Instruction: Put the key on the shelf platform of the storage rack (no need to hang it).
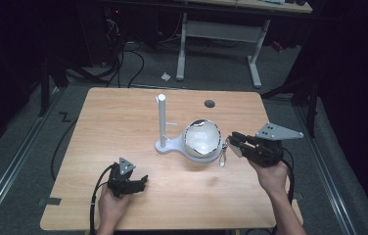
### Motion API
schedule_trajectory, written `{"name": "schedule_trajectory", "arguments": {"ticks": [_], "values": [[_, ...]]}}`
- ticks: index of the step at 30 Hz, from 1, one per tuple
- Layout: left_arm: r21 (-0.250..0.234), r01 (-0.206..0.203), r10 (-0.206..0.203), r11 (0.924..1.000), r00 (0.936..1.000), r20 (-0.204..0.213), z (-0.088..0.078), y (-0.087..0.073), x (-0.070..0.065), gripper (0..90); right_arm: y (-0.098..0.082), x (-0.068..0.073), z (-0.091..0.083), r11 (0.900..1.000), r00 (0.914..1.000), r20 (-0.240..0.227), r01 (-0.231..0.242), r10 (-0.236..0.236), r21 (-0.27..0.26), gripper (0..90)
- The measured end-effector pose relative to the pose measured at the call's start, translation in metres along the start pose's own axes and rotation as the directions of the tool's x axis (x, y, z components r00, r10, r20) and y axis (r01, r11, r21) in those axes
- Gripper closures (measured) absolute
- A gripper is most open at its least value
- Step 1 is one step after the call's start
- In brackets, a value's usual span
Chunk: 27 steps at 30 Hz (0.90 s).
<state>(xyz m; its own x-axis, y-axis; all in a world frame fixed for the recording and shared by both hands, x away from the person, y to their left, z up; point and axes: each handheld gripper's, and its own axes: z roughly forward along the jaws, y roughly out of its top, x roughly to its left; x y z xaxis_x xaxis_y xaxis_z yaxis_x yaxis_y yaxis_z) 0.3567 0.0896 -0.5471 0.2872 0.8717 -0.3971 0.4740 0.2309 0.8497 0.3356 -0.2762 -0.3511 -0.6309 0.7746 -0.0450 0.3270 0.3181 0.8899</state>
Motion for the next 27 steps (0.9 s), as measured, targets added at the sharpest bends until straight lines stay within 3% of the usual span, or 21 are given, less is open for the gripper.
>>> {"name": "schedule_trajectory", "arguments": {"ticks": [14,27], "values": [[0.001,-0.001,0.001,1.0,1.0,0.001,0.0,0.0,0.0,21.4,0.027,-0.008,0.017,1.0,1.0,-0.005,-0.006,0.006,0.003,77.9],[0.001,-0.001,0.001,1.0,1.0,0.001,0.0,0.0,0.0,21.4,0.035,-0.012,0.041,1.0,0.9999,0.012,-0.013,0.012,0.023,77.9]]}}
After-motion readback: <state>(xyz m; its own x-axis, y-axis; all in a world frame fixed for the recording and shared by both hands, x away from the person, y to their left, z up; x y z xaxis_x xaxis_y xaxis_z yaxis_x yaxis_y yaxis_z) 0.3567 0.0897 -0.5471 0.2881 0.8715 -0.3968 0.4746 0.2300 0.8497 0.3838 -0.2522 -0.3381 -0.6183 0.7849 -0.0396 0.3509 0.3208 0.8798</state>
